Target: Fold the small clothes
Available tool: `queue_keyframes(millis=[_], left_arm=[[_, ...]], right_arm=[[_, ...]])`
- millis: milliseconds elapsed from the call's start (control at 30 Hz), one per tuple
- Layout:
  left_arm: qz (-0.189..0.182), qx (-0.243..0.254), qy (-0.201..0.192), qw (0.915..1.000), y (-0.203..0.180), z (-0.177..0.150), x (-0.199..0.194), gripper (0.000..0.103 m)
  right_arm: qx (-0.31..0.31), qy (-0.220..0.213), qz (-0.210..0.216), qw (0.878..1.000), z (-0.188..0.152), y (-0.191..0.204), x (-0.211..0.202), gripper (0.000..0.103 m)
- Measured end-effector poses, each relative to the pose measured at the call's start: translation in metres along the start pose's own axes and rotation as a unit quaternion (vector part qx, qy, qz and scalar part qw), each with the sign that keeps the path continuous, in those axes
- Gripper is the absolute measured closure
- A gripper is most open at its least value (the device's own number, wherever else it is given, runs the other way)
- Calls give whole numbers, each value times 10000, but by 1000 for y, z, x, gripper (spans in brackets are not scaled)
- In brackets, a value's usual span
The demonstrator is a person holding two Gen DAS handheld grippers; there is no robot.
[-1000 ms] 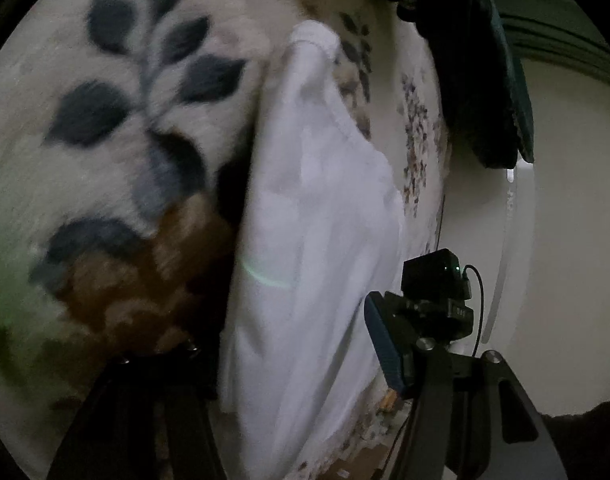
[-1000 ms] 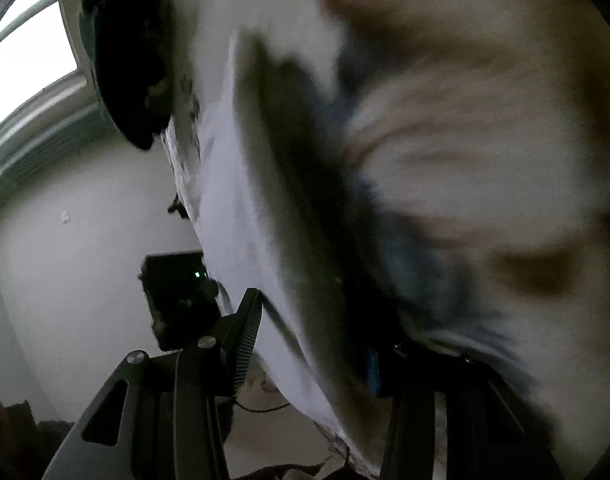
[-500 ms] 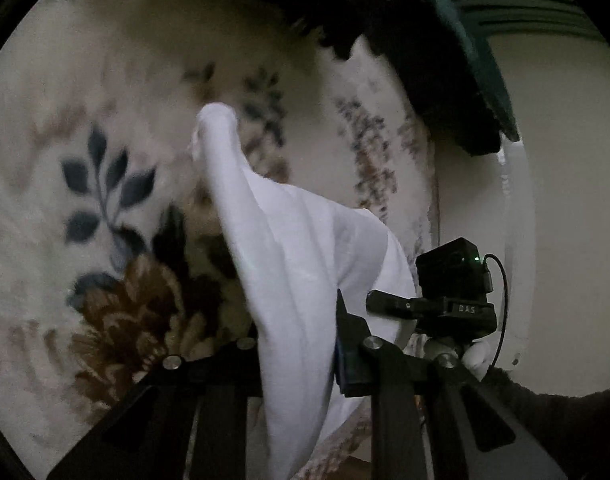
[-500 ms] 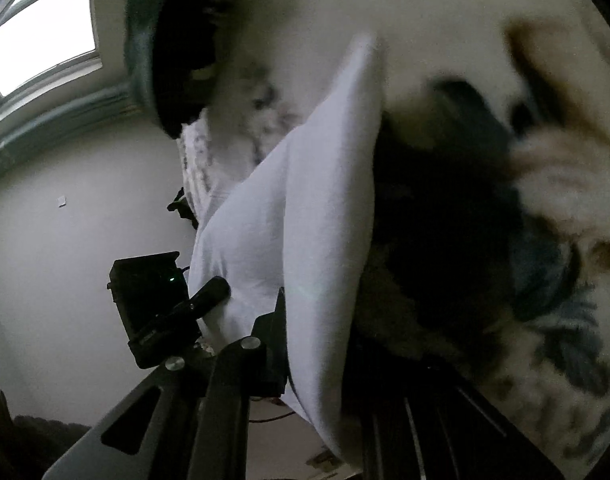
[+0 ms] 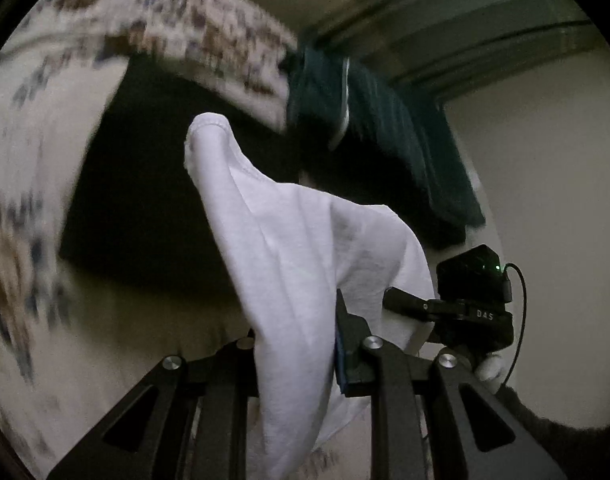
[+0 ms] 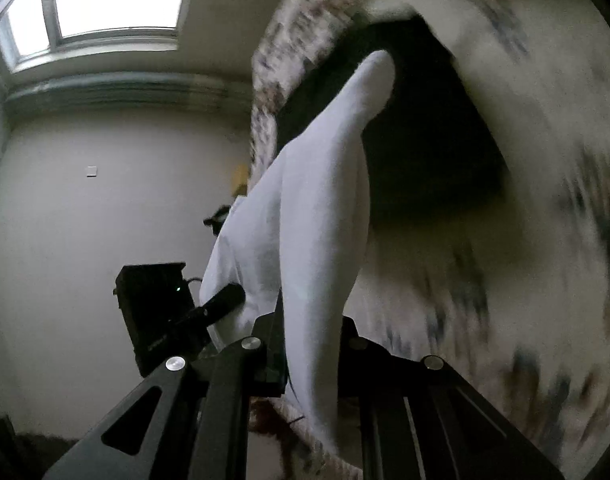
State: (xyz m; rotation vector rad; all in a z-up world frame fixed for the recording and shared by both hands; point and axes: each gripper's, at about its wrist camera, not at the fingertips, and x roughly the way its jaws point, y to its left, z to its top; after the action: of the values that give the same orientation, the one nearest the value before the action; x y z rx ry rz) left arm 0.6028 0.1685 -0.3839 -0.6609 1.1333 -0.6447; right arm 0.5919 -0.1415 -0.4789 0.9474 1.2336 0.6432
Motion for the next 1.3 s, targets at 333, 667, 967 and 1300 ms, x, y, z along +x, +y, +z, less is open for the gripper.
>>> queue_keyframes(millis=[333, 667, 967, 1300], left_arm=[[531, -182, 348, 9978, 98, 99, 86, 86], [930, -122, 500, 9943, 110, 92, 88, 72], [3017, 862, -115, 9494, 60, 61, 81, 29], [3864, 1019, -582, 9148, 26, 14, 59, 0]], right_arm=[[-108, -111, -652, 9978, 160, 1, 108, 91], [-403, -18, -1476, 9882, 161, -16, 125, 84], [-1117, -484, -3678, 9219, 118, 23, 104, 45], [-1590, -1166, -5475, 8133, 51, 56, 71, 1]])
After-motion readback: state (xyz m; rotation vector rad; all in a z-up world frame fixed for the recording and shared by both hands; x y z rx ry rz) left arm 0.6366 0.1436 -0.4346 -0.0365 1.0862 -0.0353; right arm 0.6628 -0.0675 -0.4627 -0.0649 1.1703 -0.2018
